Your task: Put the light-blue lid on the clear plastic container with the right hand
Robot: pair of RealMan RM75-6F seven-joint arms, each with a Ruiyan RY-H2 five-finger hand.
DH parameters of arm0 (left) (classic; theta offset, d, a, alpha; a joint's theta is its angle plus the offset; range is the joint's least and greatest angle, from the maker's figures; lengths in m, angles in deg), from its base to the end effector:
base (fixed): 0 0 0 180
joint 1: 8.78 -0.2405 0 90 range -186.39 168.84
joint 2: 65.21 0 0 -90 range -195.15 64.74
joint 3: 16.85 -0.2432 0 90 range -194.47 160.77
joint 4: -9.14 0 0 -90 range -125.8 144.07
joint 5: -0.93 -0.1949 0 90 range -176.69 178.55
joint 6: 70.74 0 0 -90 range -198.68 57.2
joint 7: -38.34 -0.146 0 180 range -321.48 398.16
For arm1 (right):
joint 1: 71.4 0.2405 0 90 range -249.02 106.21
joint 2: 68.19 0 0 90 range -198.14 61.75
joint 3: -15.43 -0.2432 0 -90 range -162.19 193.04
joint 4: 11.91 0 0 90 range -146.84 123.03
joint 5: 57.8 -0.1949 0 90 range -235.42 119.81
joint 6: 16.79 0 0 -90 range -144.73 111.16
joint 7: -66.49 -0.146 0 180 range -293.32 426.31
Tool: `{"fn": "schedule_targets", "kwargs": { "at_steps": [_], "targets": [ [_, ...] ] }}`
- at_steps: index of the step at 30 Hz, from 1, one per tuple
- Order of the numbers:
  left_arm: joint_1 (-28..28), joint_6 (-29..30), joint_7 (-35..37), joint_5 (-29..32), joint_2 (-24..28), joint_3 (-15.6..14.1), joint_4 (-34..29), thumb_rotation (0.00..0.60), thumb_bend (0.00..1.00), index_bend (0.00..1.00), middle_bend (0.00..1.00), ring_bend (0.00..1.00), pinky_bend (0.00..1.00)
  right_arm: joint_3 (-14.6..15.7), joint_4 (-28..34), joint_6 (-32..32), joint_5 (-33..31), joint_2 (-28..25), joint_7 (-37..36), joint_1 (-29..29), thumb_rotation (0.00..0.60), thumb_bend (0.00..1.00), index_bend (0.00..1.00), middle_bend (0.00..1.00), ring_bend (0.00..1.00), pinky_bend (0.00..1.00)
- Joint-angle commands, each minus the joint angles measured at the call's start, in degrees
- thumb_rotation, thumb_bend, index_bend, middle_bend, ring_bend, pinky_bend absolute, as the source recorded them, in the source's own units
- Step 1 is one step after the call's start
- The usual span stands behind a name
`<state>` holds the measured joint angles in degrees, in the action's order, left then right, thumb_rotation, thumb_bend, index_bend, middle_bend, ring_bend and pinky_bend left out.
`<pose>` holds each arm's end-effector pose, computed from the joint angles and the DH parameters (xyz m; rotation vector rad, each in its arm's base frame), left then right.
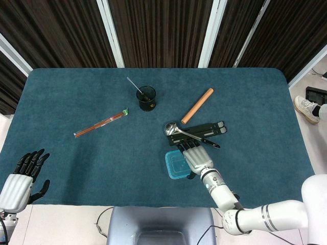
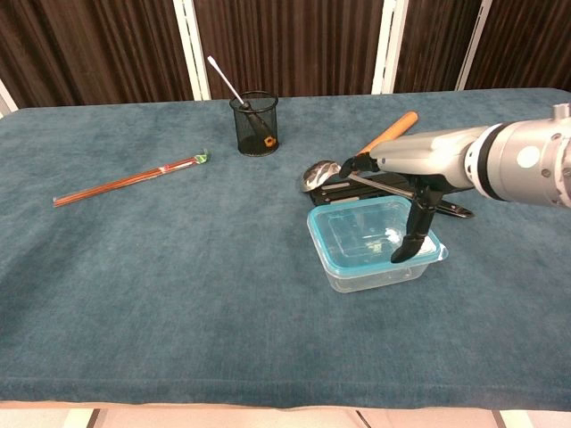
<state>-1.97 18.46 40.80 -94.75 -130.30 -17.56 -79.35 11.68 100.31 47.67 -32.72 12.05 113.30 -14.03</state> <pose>-0.2770 0.1769 0.1585 -1.5458 -0.8036 -1.0183 -0.0991 -0.2926 0.0084 1.9758 -1.0261 0.5142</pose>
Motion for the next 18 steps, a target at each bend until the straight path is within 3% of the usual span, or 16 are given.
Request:
{"fn": "schedule_targets", "kwargs": {
  "at_steps": [1, 4, 6, 12, 18],
  "targets": [
    [0.02, -0.05, -0.08, 0.02, -0.01, 0.01, -0.02, 0.6, 0.44, 0.0, 0.0, 0.0, 0.08, 0.32, 1.74, 0.35, 3.43, -1.29, -1.31, -0.82, 0.6, 0.15, 0.09, 0.11, 0.09, 0.17],
    [0.03, -0.06, -0.12, -0.02, -0.02, -0.01, -0.05, 0.6, 0.44, 0.0, 0.0, 0.0, 0.08, 0.41, 1.86, 1.19, 5.91, -1.53, -1.49, -1.12, 0.6, 0.15, 0.27, 0.11, 0.08, 0.16],
    [0.04, -0.12, -0.19, -0.04, -0.04, -0.03, -0.04, 0.6, 0.44, 0.0, 0.0, 0.0, 0.08, 0.45, 1.55, 1.9, 6.15, -1.21, -0.56, -0.87, 0.6, 0.15, 0.34, 0.11, 0.07, 0.15],
    [0.1, -0.29, -0.33, -0.02, -0.09, -0.05, -0.02, 0.6, 0.44, 0.0, 0.0, 0.0, 0.08, -0.06, 0.14, 3.46, 4.17, 0.9, 3.16, 0.82, 0.6, 0.15, 0.43, 0.11, 0.07, 0.15],
    [0.12, -0.31, -0.2, 0.02, -0.08, -0.03, 0.01, 0.6, 0.44, 0.0, 0.0, 0.0, 0.08, 0.06, -2.52, 5.31, 3.62, 4.23, 5.51, 1.32, 0.6, 0.15, 0.44, 0.11, 0.07, 0.15]
  ]
}}
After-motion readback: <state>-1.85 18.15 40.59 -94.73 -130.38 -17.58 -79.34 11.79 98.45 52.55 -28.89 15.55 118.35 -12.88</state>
